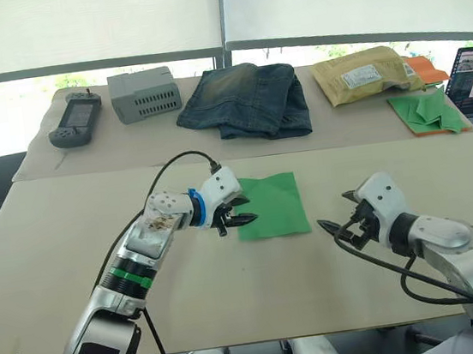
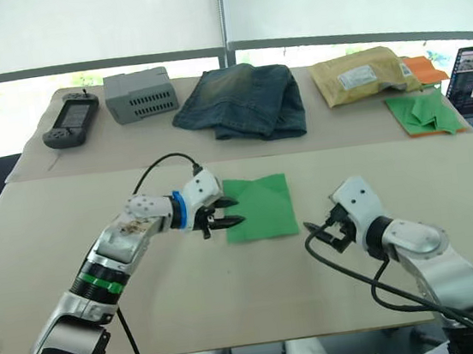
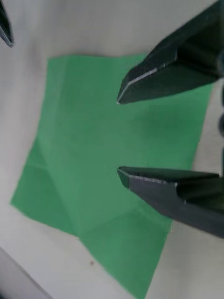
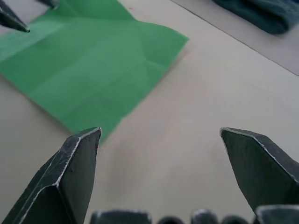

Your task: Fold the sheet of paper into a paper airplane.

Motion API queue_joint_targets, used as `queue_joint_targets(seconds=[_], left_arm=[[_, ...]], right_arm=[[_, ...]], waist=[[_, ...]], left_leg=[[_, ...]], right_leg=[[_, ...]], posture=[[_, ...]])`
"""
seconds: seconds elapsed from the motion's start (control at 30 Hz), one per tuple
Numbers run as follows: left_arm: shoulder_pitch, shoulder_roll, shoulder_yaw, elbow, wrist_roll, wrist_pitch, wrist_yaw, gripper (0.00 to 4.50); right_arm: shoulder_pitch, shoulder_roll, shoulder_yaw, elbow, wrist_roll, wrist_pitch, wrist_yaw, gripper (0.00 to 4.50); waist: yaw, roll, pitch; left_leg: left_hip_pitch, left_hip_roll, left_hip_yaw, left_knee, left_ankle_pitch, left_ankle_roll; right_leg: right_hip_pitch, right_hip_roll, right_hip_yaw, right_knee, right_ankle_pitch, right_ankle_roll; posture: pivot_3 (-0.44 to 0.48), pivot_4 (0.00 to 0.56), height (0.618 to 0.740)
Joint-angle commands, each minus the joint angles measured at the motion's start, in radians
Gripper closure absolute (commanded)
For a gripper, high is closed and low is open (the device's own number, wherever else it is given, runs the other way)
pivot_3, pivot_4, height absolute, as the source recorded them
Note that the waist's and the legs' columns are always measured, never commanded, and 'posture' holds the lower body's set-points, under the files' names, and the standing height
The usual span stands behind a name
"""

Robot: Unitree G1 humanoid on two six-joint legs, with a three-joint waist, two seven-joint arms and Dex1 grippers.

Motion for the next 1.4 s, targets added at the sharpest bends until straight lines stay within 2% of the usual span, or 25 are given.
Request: queue_joint_targets(seconds=[0.03,0.07,0.1,0.33,0.63,0.77,1.07,1.1,1.4], left_arm=[[-0.029,-0.031,-0.012,0.021,0.038,0.0,0.027,3.84],[-0.024,-0.042,-0.02,0.026,0.048,0.0,0.031,4.33],[-0.023,-0.05,-0.029,0.031,0.062,0.002,0.037,4.48],[-0.014,-0.064,-0.102,0.045,0.127,0.036,0.009,4.48],[0.005,-0.051,-0.097,0.06,0.166,0.048,0.032,4.48],[0.014,-0.053,-0.09,0.043,0.162,0.061,0.034,4.5],[0.038,-0.049,-0.082,-0.01,0.148,0.08,0.031,4.5],[0.041,-0.048,-0.081,-0.016,0.147,0.084,0.03,4.5],[0.056,-0.027,-0.072,-0.055,0.144,0.102,0.026,4.5]], right_arm=[[-0.013,0.015,-0.022,-0.046,0.017,0.048,-0.021,0.0],[-0.012,0.019,-0.016,-0.06,0.025,0.063,-0.02,0.0],[-0.012,0.023,-0.01,-0.073,0.03,0.075,-0.019,0.0],[0.015,0.007,-0.006,-0.155,0.074,0.184,0.001,0.0],[0.081,0.058,-0.075,-0.166,0.157,0.268,-0.01,0.0],[0.065,0.087,-0.053,-0.138,0.176,0.281,-0.019,1.17],[0.024,0.092,0.038,-0.053,0.135,0.234,-0.021,4.31],[0.014,0.102,0.05,-0.032,0.13,0.222,-0.022,4.41],[-0.035,0.134,0.115,0.07,0.073,0.117,-0.017,4.41]], waist=[[0.001,0.0,0.0],[0.001,0.0,0.0],[0.002,0.0,0.0],[0.005,0.001,-0.001],[0.002,0.004,-0.004],[0.001,0.008,-0.006],[-0.002,0.009,-0.007],[-0.004,0.009,-0.007],[-0.01,0.008,-0.008]], left_leg=[[0.0,0.0,0.0,0.0,0.0,0.0],[0.0,0.0,0.0,0.0,0.0,0.0],[0.0,0.0,0.0,0.0,0.0,0.0],[0.002,-0.001,0.0,0.0,0.0,0.0],[0.004,0.0,0.0,0.0,0.0,0.0],[0.004,0.0,0.0,0.0,0.0,0.0],[0.004,0.0,0.0,0.0,0.0,0.0],[0.004,0.0,0.0,0.0,0.0,0.0],[0.005,0.001,0.0,-0.001,0.0,0.0]], right_leg=[[0.0,0.0,0.0,0.0,0.0,0.0],[0.0,0.0,0.0,0.0,0.0,0.0],[0.0,0.0,0.0,0.0,0.0,0.0],[0.003,-0.001,0.0,-0.001,0.0,0.001],[0.006,0.0,0.0,-0.001,-0.001,0.001],[0.006,0.0,0.0,0.0,-0.001,0.001],[0.005,0.0,0.0,-0.001,-0.001,0.001],[0.005,0.0,0.0,-0.001,-0.001,0.001],[0.006,0.001,0.0,-0.001,-0.001,0.001]], posture=[[0.0,0.15,0.728],[0.0,0.15,0.728],[0.0,0.15,0.728],[0.0,0.15,0.728],[0.0,0.15,0.728],[0.0,0.15,0.728],[0.0,0.15,0.728],[0.0,0.15,0.728],[0.0,0.15,0.728]])
